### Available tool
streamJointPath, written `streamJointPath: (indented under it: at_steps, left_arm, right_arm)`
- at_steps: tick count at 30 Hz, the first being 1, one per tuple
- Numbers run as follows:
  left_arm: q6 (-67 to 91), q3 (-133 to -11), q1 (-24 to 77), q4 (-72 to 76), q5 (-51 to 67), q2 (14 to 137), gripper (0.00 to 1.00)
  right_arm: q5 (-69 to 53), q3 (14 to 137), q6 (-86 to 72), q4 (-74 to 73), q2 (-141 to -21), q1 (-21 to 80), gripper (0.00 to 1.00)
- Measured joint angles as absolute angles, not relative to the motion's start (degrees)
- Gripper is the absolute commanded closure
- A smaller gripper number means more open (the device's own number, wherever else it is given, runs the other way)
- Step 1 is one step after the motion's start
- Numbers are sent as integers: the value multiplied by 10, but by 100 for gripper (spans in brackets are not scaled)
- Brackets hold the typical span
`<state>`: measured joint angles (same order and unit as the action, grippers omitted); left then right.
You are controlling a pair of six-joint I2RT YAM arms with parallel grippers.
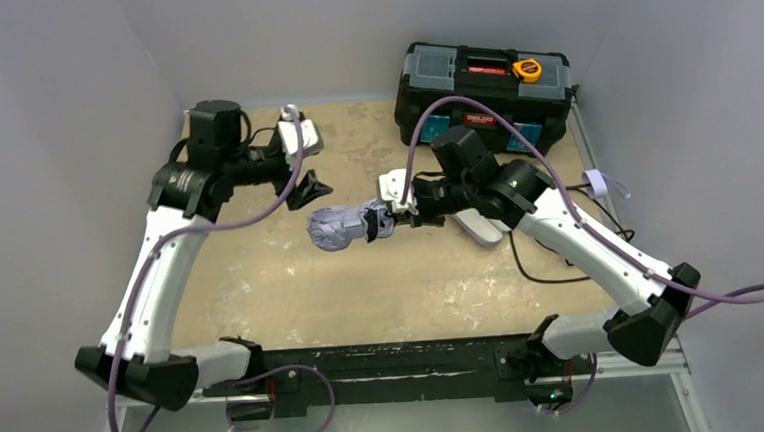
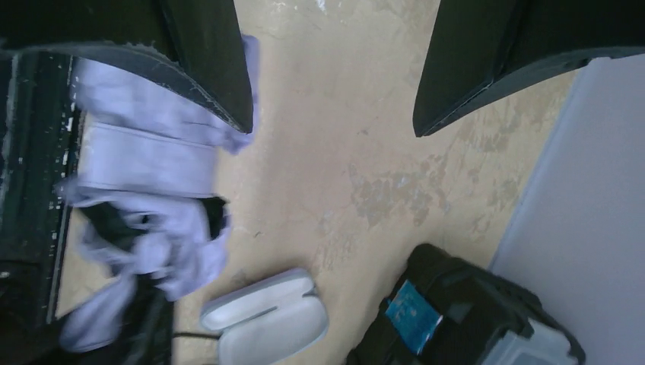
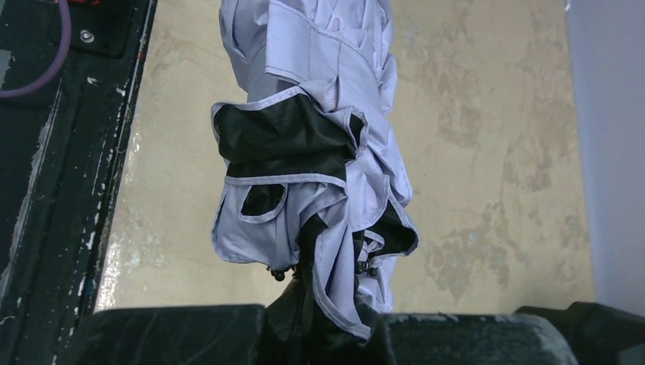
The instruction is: Open the umbrella
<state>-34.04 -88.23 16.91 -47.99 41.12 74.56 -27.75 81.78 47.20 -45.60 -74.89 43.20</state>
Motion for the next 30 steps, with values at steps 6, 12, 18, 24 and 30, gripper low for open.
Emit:
streamJointPath:
  at_steps: [6, 12, 18, 24, 30]
  left_arm:
    - [-402, -881, 179, -515, 491, 646, 21]
    - [-474, -886, 250, -582, 487, 664, 41]
    - [-478, -867, 296, -588, 432, 700, 47]
    - [-468, -865, 307, -564, 389, 702, 58]
    - [-450, -865, 309, -544, 367, 711, 68]
  right_arm:
    - [-286, 823, 410, -478, -798, 399, 100]
    - [-311, 856, 375, -498, -823, 372, 100]
    - [-314, 875, 374, -506, -823, 373, 100]
    - [-312, 875, 383, -523, -823, 385, 100]
    - [-310, 875, 394, -531, -822, 398, 100]
